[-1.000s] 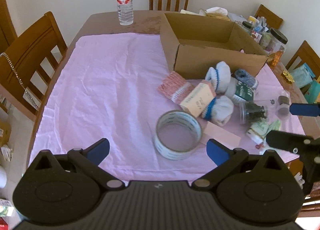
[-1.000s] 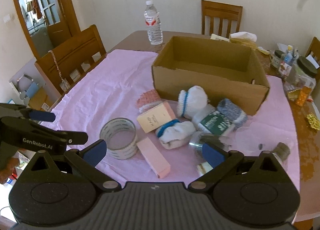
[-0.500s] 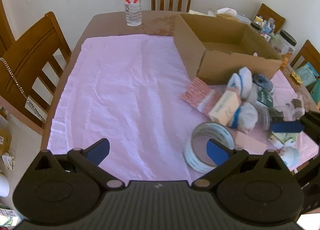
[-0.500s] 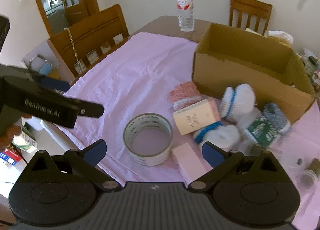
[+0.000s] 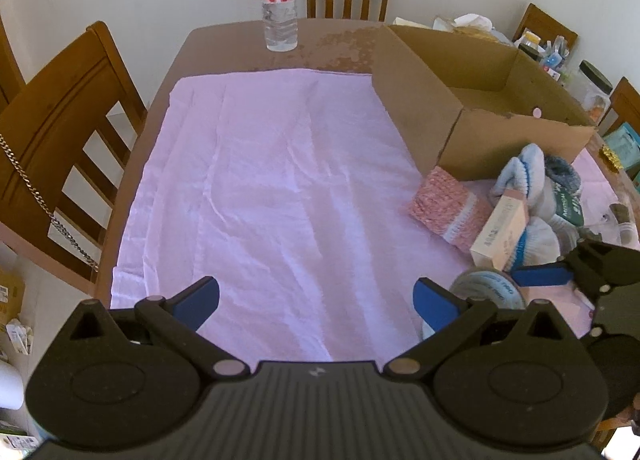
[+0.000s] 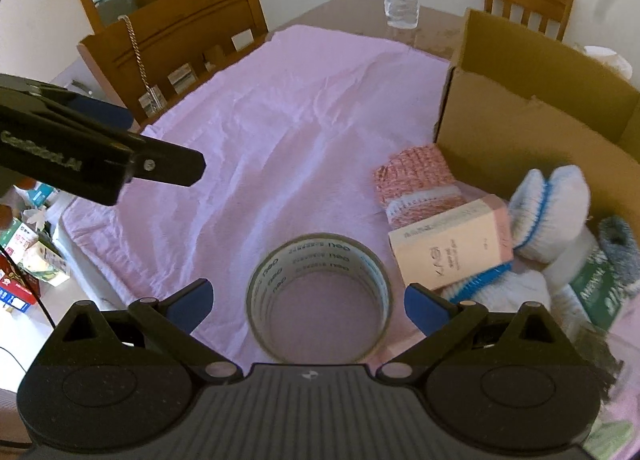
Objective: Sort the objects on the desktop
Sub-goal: 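Lower the right tool over the clear tape roll and grasp its rim, then lift the tape roll with the right tool while the left tool grasps the pink box, then carry tape roll and pink box into the cardboard box and open both tools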
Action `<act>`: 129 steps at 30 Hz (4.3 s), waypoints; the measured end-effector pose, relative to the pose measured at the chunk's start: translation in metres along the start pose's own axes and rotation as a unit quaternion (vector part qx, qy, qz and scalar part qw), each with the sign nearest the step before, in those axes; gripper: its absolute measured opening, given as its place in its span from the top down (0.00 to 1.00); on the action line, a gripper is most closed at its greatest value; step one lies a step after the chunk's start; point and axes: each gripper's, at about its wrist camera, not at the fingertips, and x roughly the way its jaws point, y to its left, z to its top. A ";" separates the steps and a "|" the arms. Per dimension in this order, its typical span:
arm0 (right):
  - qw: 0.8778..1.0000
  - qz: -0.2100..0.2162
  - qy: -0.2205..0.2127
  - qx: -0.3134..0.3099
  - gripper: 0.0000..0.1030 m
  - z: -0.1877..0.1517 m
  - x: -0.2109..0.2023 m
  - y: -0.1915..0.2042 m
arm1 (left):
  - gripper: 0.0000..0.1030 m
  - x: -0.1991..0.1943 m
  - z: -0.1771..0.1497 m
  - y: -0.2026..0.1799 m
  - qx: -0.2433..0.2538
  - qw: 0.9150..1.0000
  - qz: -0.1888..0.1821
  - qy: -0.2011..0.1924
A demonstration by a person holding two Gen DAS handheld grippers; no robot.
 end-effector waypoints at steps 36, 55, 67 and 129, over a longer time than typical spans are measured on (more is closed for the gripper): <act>0.994 -0.032 0.098 -0.048 0.00 -0.001 0.063 0.026 | 0.01 0.025 0.002 0.011 0.026 0.998 -0.042 -0.023; 0.995 -0.044 0.071 -0.048 0.15 0.004 0.025 0.025 | 0.01 0.023 -0.005 0.011 0.048 0.997 -0.059 -0.030; 0.997 -0.062 0.029 -0.029 0.15 0.011 -0.022 0.014 | 0.01 0.017 -0.001 -0.003 0.055 0.995 -0.066 -0.047; 0.997 -0.078 -0.002 -0.008 0.15 -0.053 -0.124 -0.120 | 0.22 0.030 -0.046 -0.190 0.179 0.973 -0.138 -0.039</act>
